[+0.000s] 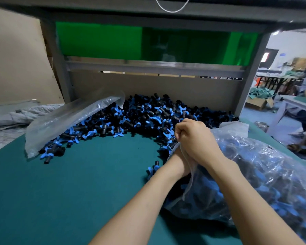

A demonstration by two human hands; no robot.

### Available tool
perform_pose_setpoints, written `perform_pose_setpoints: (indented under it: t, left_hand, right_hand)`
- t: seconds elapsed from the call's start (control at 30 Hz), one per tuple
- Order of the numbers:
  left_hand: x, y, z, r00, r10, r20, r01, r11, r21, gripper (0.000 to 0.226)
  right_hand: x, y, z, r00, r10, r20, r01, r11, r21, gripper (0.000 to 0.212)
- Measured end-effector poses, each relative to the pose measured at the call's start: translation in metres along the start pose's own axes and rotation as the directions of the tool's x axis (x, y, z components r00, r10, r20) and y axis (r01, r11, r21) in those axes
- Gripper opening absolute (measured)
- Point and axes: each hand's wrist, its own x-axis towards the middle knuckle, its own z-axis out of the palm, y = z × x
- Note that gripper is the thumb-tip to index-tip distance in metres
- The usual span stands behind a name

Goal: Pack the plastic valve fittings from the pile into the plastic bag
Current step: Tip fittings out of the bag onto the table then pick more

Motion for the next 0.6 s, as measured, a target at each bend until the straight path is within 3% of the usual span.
perform_pose_setpoints:
  t: [0.1,0.17,0.3,0.4,0.5,0.6]
  left_hand:
    - [-0.006,-0.008,-0.007,0.992,0.122,-0.042,-0.124,0.992,-0.04,0.024]
    - [-0.008,-0.019,-0.017,0.985,0.104,-0.138,-0.115,0.991,-0.075,0.005]
    - [-0.019,-0.058,-0.051,0.942,-0.016,-0.337,-0.048,0.982,-0.181,0.021]
    - [-0.029,-0.104,-0.083,0.868,-0.211,-0.45,0.172,0.977,-0.127,0.018]
    - [-0.03,-0.137,-0.099,0.825,-0.352,-0.443,0.383,0.923,-0.021,0.023]
    - [-0.019,-0.147,-0.099,0.863,-0.353,-0.361,0.416,0.903,0.112,0.027]
  right_hand:
    - [-0.002,0.004,0.004,0.999,0.038,0.034,-0.04,0.998,0.043,0.038]
    - [-0.002,0.007,0.006,0.998,0.05,0.036,-0.051,0.998,0.034,0.035]
    - [-0.004,0.012,0.012,0.997,0.063,0.038,-0.062,0.998,-0.025,0.034]
    - [-0.005,0.015,0.015,0.995,0.079,0.065,-0.075,0.995,-0.065,0.033]
    - [-0.002,0.017,0.018,0.982,0.094,0.163,-0.072,0.988,-0.136,0.036]
    - [-0.001,0.019,0.022,0.966,0.108,0.237,-0.059,0.978,-0.202,0.031]
